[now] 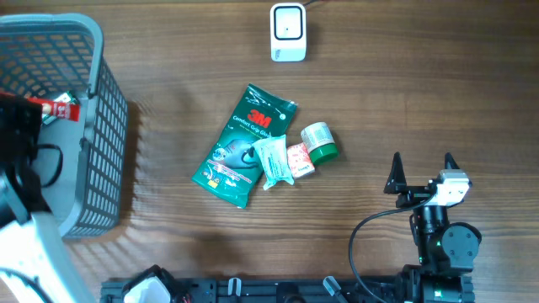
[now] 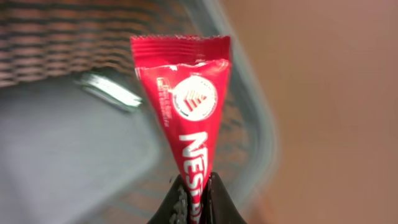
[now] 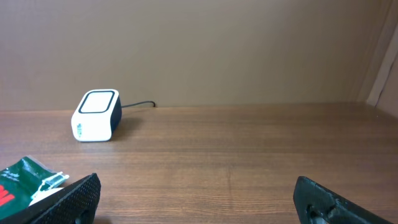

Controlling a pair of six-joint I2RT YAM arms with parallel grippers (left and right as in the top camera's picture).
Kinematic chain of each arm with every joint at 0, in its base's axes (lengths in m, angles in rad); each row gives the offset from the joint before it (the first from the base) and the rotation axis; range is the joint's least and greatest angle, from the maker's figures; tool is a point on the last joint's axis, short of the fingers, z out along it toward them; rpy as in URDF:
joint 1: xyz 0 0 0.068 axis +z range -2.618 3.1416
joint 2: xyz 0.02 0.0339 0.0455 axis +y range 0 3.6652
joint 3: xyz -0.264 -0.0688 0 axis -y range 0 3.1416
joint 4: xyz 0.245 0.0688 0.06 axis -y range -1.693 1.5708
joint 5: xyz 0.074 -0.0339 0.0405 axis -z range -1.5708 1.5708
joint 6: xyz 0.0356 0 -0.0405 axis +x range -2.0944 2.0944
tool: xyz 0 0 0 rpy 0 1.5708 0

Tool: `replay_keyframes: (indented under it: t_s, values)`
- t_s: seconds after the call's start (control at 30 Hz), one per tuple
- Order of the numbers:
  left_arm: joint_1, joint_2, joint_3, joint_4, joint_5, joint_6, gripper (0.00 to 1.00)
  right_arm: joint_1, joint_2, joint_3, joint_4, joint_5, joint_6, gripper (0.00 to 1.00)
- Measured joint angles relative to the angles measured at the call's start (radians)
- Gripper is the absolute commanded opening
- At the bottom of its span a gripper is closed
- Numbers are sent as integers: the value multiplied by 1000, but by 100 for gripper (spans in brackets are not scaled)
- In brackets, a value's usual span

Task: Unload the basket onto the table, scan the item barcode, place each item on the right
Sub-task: 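Lift the Nescafe stick with the left gripper and drop it on the table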

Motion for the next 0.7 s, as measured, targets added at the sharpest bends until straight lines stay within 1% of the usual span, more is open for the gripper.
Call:
replay_keyframes:
  t_s: [0.07,0.1,0.13,0.17,0.2,0.23,0.27,0.3,0.33,0.37,0.4,0.47,0.5,0.53,0.57,0.63,0.7]
  values:
    - [-34,-70,0,9,125,-5,4,0,0,0,0,0,0,100]
    - [-89,-97,1,-2,194,-5,4,0,0,0,0,0,0,100]
    - [-143,-107,1,-15,220,-5,4,0,0,0,0,0,0,100]
    - [-233,-108,0,-29,248,-7,4,0,0,0,0,0,0,100]
    - [-303,-103,-6,-32,256,-8,4,0,0,0,0,0,0,100]
    - [-438,-82,-28,-30,233,-9,4,0,0,0,0,0,0,99]
    - [-534,-54,-53,-26,205,-12,4,0,0,0,0,1,0,100]
    - [-589,-32,-71,-21,183,-18,4,0,0,0,0,0,0,100]
    - [-678,6,-96,5,128,-29,4,1,0,0,0,0,0,100]
    - [-709,20,-103,19,102,-36,4,1,0,0,0,0,0,100]
    - [-861,119,-132,87,65,-47,4,1,0,0,0,0,0,100]
    - [-1012,256,-135,219,11,-53,4,1,0,0,-1,0,0,100]
    - [-1065,311,-138,262,-2,-57,4,1,0,0,1,0,0,100]
    - [-1127,388,-140,354,-22,-59,4,1,-1,0,-1,0,0,100]
    - [-1164,444,-141,399,-28,-64,4,1,0,0,0,0,0,100]
    - [-1221,569,-143,562,-40,-87,4,1,-2,0,0,0,0,100]
    - [-1258,672,-143,674,-42,-103,4,1,-2,0,0,0,0,100]
